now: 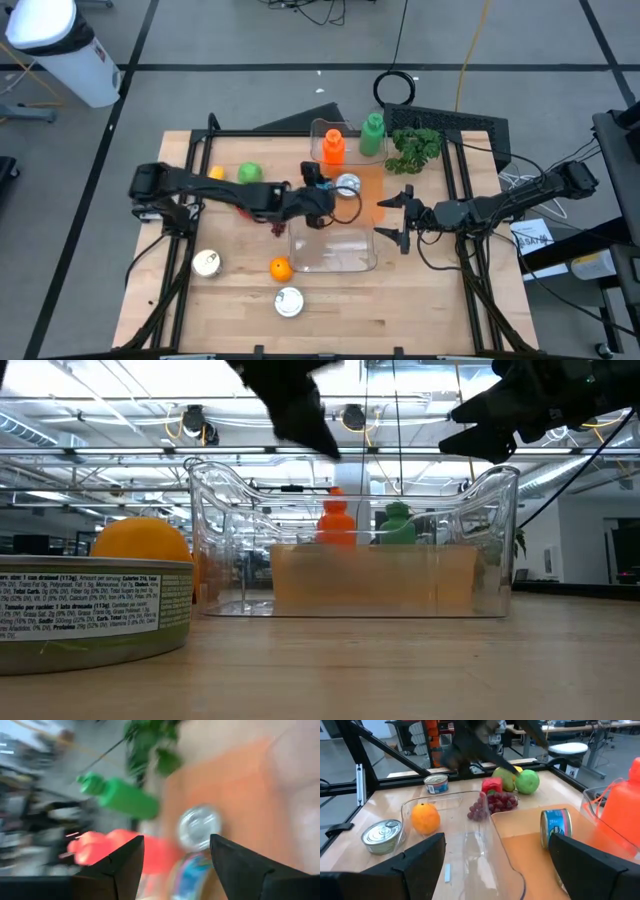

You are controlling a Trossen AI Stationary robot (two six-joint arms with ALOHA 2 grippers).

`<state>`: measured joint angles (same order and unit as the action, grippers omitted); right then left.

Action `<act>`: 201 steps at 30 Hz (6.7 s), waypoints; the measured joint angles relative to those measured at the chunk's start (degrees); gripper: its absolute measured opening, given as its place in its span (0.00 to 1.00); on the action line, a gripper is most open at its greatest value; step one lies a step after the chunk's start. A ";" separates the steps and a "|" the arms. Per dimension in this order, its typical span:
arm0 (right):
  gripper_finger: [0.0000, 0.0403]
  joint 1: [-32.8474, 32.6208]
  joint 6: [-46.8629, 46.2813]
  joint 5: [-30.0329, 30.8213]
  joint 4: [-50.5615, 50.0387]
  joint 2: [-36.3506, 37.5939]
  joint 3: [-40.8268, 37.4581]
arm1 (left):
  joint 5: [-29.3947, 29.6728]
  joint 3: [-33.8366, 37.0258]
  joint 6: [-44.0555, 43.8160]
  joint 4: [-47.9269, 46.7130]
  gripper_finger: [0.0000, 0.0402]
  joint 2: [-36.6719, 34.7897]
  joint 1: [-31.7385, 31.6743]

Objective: Pick & Place Food Item
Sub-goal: Adjust the bottom transparent bin, then put the green tuna can into the orange bin

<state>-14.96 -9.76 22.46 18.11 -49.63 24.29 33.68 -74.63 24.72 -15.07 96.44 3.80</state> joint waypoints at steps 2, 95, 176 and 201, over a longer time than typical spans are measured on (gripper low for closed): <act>0.83 -0.16 -1.73 -0.58 -0.68 -0.01 0.00 | -6.58 0.00 -6.02 -2.28 0.58 -3.72 -0.01; 0.83 -17.42 -5.14 10.78 -29.22 -9.62 16.90 | -35.25 14.83 -110.20 -33.37 0.57 1.95 27.03; 0.83 -17.38 -4.97 10.78 -29.17 -9.62 16.94 | -38.17 13.86 -108.25 -26.29 0.38 -3.44 24.99; 0.83 -5.94 5.21 -0.88 24.11 -13.38 4.02 | -23.67 1.18 -34.70 1.49 0.38 -8.16 9.47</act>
<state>-20.90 -4.55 21.58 42.22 -63.01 28.32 10.01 -73.45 -9.98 -13.58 88.28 13.28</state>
